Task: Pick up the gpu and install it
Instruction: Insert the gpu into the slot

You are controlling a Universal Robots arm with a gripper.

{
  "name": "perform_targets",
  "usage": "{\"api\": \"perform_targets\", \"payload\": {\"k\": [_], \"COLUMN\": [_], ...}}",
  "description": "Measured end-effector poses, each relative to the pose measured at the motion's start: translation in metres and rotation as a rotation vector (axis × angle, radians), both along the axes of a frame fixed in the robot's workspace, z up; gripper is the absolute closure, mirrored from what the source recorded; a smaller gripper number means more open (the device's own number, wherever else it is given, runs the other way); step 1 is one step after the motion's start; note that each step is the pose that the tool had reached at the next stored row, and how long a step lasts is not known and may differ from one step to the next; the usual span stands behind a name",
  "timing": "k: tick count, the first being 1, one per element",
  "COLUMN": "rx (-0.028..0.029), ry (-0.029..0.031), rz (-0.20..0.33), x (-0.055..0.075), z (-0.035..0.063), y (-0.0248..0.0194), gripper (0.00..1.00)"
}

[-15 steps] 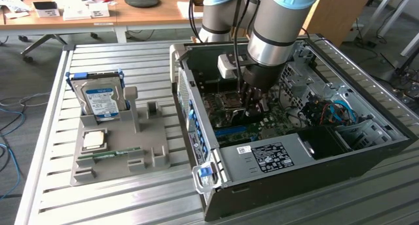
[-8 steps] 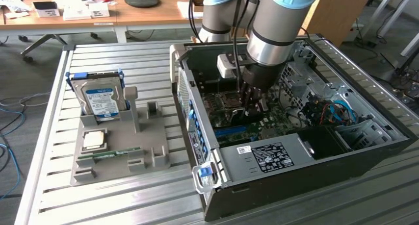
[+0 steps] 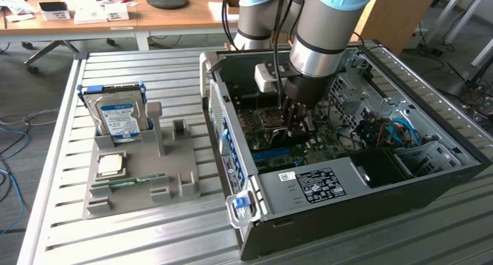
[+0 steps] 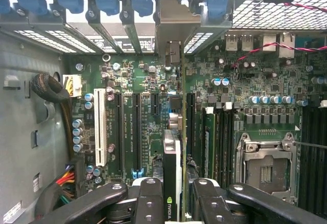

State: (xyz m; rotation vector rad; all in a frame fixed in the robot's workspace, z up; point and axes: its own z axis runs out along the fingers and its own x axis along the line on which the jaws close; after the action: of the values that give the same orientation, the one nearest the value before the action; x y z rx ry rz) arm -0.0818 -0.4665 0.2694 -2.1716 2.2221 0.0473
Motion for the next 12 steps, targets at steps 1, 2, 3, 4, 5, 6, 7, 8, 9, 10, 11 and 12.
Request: {"api": "perform_targets", "payload": {"k": [1, 2, 3, 4, 5, 6, 7, 8, 9, 10, 11, 12], "rx": [0.0000, -0.0001, -0.0001, -0.0003, -0.0005, -0.0006, -0.0007, -0.0006, -0.0006, -0.0006, -0.0005, -0.0005], "ry": [0.0000, 0.0000, 0.0001, 0.0001, 0.0002, 0.0001, 0.0001, 0.0000, 0.0001, 0.0000, -0.0001, -0.0001], "rz": [0.000, 0.000, 0.000, 0.000, 0.000, 0.000, 0.000, 0.000, 0.000, 0.000, 0.000, 0.000], "x": [-0.0003, -0.0005, -0.0009, -0.0012, -0.0012, -0.0011, -0.0011, -0.0012, -0.0012, -0.0016, -0.0022, -0.0024], "z": [-0.0001, -0.0001, -0.0001, -0.0001, 0.0000, 0.0000, 0.0000, -0.0001, 0.0000, -0.0001, -0.0003, -0.0003], "y": [0.0000, 0.0000, 0.0000, 0.0000, 0.0000, 0.0000, 0.0000, 0.0000, 0.0000, 0.0000, 0.0000, 0.0000], "gripper": [0.73, 0.73, 0.73, 0.73, 0.73, 0.73, 0.73, 0.73, 0.73, 0.73, 0.73, 0.73]}}
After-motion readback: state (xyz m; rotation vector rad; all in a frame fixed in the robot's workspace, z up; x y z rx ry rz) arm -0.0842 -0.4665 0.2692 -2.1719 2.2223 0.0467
